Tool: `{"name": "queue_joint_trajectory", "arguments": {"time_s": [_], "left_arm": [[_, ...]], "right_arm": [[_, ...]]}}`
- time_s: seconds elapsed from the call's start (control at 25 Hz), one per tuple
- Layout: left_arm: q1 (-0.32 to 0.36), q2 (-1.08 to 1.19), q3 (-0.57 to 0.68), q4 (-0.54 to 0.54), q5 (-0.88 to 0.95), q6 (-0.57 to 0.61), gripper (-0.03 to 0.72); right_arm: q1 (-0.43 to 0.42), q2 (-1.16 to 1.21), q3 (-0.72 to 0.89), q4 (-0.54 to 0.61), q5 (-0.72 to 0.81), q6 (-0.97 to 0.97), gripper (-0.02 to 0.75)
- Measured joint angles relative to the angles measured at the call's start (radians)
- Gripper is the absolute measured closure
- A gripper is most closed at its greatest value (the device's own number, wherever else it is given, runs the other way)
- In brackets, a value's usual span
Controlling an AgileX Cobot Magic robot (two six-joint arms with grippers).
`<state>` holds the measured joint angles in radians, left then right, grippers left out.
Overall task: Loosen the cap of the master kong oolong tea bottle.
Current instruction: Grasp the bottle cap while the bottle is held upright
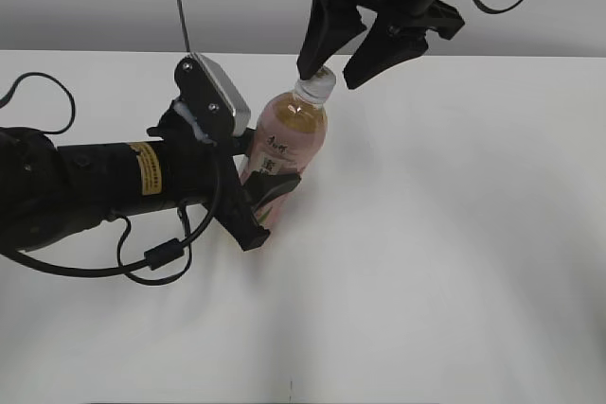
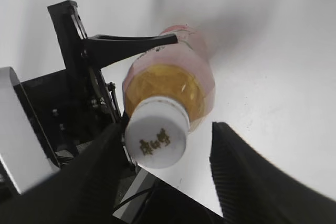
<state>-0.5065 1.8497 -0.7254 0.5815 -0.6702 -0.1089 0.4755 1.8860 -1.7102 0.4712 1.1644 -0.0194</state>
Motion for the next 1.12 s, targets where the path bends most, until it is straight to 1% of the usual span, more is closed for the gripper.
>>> {"name": "queue_joint_trajectory", "arguments": {"time_s": [0.28, 0.88, 0.96, 1.08, 1.12], "left_arm": [[0.000, 0.000, 0.000, 0.000, -0.001, 0.000, 0.304], [0.000, 0.000, 0.000, 0.000, -0.002, 0.000, 0.304], [0.000, 0.000, 0.000, 0.000, -0.002, 0.000, 0.304], [0.000, 0.000, 0.000, 0.000, -0.002, 0.000, 0.304], [0.000, 0.000, 0.000, 0.000, -0.002, 0.000, 0.304]], "right_arm": [[0.000, 0.003, -0.014, 0.037, -0.001, 0.001, 0.330], [0.000, 0.036, -0.015, 0.055, 0.015, 0.003, 0.334], [0.000, 0.038, -0.015, 0.056, 0.016, 0.003, 0.366], [0.000, 0.038, -0.015, 0.053, 0.018, 0.002, 0.449], [0.000, 0.038, -0.015, 0.052, 0.018, 0.000, 0.451]]}}
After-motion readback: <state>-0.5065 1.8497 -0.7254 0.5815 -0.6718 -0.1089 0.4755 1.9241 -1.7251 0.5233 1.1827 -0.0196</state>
